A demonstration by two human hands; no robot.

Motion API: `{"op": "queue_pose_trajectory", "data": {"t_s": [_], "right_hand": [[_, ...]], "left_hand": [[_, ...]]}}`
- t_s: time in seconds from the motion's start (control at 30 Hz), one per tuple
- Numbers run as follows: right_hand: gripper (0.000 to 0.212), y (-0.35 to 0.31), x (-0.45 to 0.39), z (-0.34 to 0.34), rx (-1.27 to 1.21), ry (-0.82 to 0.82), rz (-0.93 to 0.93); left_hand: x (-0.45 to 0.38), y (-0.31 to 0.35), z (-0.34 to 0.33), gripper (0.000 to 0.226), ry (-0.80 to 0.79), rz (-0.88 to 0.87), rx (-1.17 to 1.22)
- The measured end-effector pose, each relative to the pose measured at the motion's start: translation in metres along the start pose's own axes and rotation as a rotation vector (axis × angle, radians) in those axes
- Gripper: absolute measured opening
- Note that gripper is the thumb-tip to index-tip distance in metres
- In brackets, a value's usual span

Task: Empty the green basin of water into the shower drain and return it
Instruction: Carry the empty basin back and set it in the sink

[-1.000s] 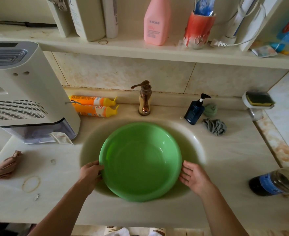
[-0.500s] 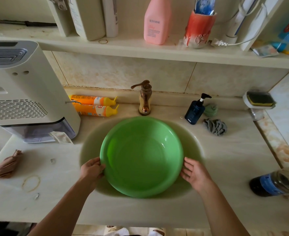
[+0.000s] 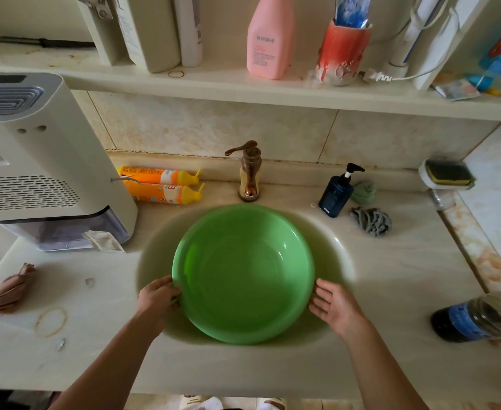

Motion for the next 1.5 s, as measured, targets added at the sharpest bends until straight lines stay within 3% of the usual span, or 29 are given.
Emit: {"op": "queue_pose_trajectory", "data": {"t_s": [0.67, 0.8, 0.93, 1.27, 1.33, 1.43, 1.5], "right_hand": [[0.053, 0.003, 0.006, 0.007, 0.009, -0.031, -0.02], [0.033, 0.0, 0.008, 0.003, -0.019, -0.069, 0.033], [0.049, -0.003, 0.006, 0.002, -0.013, -0.07, 0.042], [0.053, 0.002, 0.005, 0.004, -0.028, -0.04, 0.001], [0.048, 0.002, 0.006, 0.003, -0.021, -0.037, 0.017], [0.025, 0.0, 0.006, 0.002, -0.023, -0.023, 0.064], [0.023, -0.002, 0.004, 0.002, -0.028, -0.027, 0.072]], "left_hand": [[0.008, -0.001, 0.001, 0.032, 0.004, 0.001, -0.027], [0.009, -0.004, 0.001, 0.033, -0.003, -0.011, -0.031], [0.009, -0.003, 0.0, 0.036, -0.005, -0.022, -0.043], [0.01, -0.002, 0.0, 0.037, -0.019, -0.004, -0.048], [0.011, -0.003, 0.0, 0.037, -0.028, -0.021, -0.036], [0.013, 0.0, -0.002, 0.036, -0.062, -0.076, -0.023], [0.011, 0.003, -0.004, 0.036, -0.061, -0.087, -0.031]]}}
Point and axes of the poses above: each hand's wrist, its own x-axis away from the middle knuckle, its own z-axis out of the back of the hand, y = z × x, the point moved 3 cm from there along -x, towards the middle knuckle, and after that the axes turned 1 degree about y, right-handed, at the moved point
